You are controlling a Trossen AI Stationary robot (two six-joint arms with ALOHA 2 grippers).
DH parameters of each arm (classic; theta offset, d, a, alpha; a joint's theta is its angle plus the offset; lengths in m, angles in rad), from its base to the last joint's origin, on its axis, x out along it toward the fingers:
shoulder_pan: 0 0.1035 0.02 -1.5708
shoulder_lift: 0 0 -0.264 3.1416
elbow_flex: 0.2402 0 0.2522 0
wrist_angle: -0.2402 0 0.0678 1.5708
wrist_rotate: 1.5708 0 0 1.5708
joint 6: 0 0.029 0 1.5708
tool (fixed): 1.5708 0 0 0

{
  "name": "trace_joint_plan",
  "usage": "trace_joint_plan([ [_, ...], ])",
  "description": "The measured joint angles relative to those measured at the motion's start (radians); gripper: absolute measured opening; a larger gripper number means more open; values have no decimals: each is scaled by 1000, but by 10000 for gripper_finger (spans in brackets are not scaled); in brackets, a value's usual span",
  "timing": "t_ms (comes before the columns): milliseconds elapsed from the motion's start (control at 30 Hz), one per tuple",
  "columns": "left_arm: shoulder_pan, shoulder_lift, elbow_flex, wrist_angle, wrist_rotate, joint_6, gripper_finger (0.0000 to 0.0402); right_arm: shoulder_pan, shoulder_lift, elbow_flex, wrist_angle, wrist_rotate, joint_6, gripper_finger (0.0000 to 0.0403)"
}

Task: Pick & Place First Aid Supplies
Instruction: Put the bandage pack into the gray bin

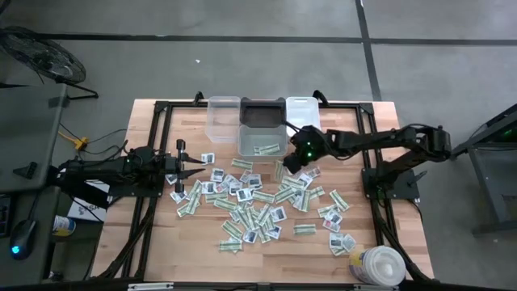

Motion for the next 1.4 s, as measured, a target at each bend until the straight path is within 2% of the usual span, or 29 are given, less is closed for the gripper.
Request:
trace_joint_plan([
  [333, 0, 0, 0, 0, 0, 0, 96, -2, 0, 1, 191, 55, 9, 0],
  [833, 0, 0, 0, 0, 0, 0, 96, -35, 0, 1, 281, 290, 92, 0],
  [1033, 0, 0, 0, 0, 0, 0, 96, -35, 4, -1, 294, 412, 180, 0],
  [1400, 0, 0, 0, 0, 0, 0, 96, -11, 144, -1, 510, 456, 373, 0],
])
